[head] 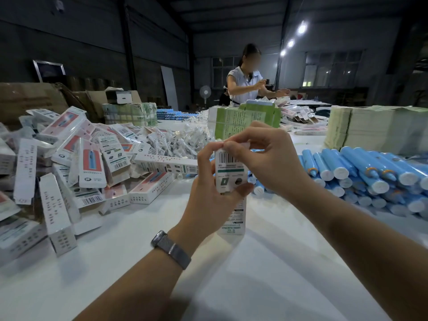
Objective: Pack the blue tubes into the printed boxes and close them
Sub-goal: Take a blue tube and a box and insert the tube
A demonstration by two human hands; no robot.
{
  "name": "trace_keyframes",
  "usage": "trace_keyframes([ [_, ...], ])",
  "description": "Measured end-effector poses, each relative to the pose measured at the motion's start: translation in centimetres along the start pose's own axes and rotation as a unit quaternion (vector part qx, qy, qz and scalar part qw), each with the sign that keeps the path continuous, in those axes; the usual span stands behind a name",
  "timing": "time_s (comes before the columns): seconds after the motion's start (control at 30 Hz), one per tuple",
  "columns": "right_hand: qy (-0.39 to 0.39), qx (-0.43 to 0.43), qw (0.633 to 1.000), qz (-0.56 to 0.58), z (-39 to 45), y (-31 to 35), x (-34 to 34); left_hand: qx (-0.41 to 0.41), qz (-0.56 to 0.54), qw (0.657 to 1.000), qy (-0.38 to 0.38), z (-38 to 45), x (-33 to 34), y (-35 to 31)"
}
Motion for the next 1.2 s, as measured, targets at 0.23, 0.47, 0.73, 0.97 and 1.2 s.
trace_keyframes([
  [0.23,-0.022,0.023,0.995,0.092,-0.8,-0.9,0.0,-0.009,-0.012,1.0,-0.016,0.2,-0.4,0.5],
  [0.47,-0.007,0.031,0.994,0.105,-0.7,-1.6,-0.1,-0.01,0.002,1.0,-0.016,0.1,-0.2,0.6],
  [0.73,0.045,0.022,0.995,0.091,0.0,-1.2,0.2,0.005,0.022,1.0,-0.02,-0.1,-0.2,0.3],
  [0.97,0.023,0.018,0.996,0.09,-0.3,-1.5,0.5,0.0,0.014,0.999,-0.03,0.1,-0.6,0.5],
  [1.2,0.02,0.039,0.998,0.043,-1.0,-2.0,1.1,-0.001,0.011,1.0,-0.027,-0.1,-0.9,0.5],
])
Point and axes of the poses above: each hand's wrist, its own z-axis towards the middle knuckle, its own x-axis out of the palm, y = z × x, the point moved 10 cm from there along z, towards the middle knuckle, and after that the axes turned 12 degrees about -x, right-handed, at the moved point
